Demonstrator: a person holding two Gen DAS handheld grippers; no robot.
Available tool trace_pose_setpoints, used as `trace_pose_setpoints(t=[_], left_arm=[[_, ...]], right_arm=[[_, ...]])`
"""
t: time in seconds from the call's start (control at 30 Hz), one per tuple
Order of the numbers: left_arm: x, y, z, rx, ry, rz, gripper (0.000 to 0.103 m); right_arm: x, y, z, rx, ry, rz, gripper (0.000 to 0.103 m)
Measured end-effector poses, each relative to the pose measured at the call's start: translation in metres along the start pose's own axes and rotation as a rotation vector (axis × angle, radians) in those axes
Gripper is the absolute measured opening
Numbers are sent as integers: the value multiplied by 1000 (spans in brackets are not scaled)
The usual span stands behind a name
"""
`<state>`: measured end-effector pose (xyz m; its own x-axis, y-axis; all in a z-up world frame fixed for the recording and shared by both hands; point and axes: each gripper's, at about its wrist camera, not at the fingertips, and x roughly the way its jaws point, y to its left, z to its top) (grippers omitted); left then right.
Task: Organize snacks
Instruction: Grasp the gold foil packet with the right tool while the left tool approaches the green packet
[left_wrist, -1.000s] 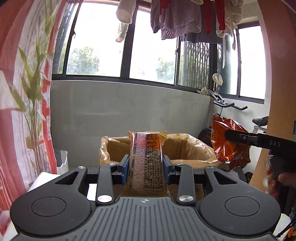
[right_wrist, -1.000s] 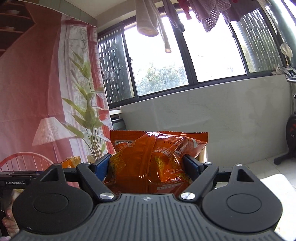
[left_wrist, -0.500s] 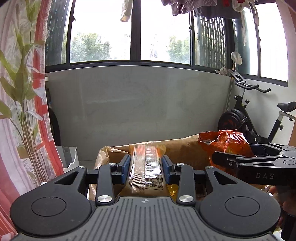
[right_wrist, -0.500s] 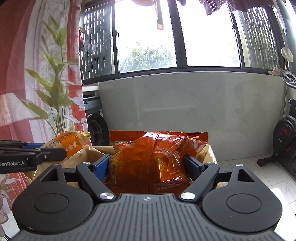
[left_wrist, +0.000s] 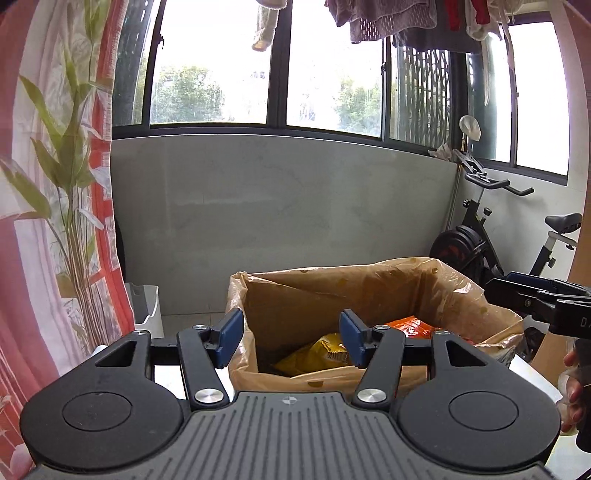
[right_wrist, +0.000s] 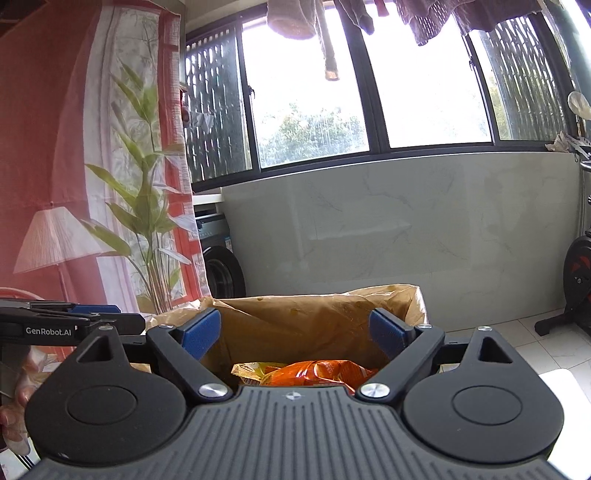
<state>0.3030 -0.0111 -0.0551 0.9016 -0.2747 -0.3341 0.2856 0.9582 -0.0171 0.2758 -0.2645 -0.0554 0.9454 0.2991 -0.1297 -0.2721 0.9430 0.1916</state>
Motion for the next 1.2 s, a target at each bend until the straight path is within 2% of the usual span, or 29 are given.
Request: trace_pose_setpoints(t=[0.13,0.3,0.43,0.6,0.8,0.87,0.9,0.93,1.03,1.2], left_arm=[[-31,21,-12,-48,-3,22,64],[-51,41,-38,-103,17,45,65],[-46,50,-58,-142,73,67,65],[-38,56,-82,-183,120,84,65],[-28,60,-95,-191,162,86,64],[-25,63,-98,-200,173,88,64],[-23,64,-99,-206,178,89,64],[-22,64,-101,-210,182,89,64],[-19,65,-104,-212,192,85,64],[-16,65,-110,-214,209,78,64]], right_arm=[[-34,-4,-12,-1,-56,16,90],[-66,-16,-43,52,-65,-27,90],[-69,-26,-79,97,23,-87,90],[-49,-32,-126,80,211,-148,90],[-26,-50,-156,94,355,-233,88],[-19,-56,-161,74,411,-280,82],[-15,-58,-164,65,440,-303,73],[-14,-61,-165,75,454,-301,67],[-13,-67,-169,151,494,-242,61],[-24,-56,-172,163,536,-151,53]])
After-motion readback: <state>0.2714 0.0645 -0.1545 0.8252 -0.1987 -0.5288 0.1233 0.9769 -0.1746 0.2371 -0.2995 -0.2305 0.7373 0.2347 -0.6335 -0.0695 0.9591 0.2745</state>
